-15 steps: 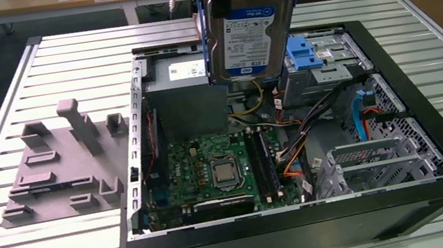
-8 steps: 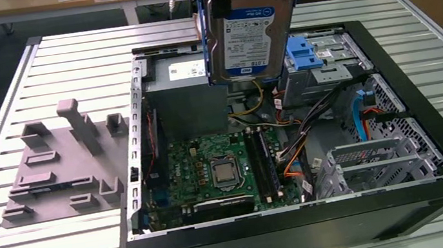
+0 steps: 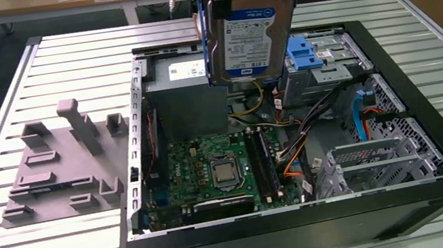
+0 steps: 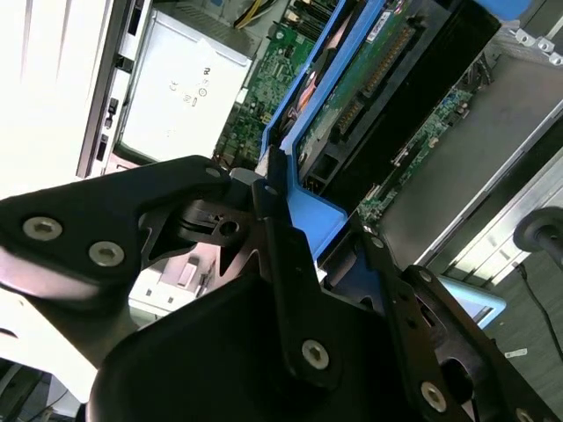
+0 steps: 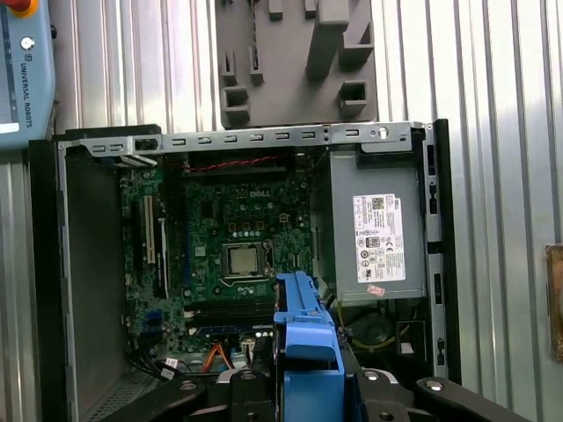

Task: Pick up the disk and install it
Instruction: 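Insert the disk into the insertion slot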

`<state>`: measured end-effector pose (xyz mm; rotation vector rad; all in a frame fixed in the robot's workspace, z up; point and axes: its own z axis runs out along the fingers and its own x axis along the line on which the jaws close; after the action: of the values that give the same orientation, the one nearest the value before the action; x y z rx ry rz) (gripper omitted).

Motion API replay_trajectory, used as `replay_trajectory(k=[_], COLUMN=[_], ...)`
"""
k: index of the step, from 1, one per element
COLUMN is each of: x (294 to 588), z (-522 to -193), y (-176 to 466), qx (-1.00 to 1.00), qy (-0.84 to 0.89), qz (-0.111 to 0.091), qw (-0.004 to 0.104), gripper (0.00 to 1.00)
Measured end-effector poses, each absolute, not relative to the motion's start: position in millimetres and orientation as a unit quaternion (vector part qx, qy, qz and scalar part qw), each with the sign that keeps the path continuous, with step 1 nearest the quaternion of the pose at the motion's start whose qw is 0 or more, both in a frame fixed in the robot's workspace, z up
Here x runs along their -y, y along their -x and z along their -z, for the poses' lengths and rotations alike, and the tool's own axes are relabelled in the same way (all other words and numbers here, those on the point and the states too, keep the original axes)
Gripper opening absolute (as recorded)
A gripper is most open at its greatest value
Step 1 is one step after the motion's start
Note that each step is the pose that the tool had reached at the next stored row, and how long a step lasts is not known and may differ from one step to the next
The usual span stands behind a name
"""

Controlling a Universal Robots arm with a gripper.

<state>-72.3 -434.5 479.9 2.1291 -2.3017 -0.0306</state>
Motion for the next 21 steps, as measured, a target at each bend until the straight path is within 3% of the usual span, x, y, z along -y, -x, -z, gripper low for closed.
replay_trajectory(k=[21], x=[466.0], z=[-479.9], y=[72.3], qx=[0.734], qy=[-0.679], qz=[0.01], qw=[0.003], gripper=[0.37])
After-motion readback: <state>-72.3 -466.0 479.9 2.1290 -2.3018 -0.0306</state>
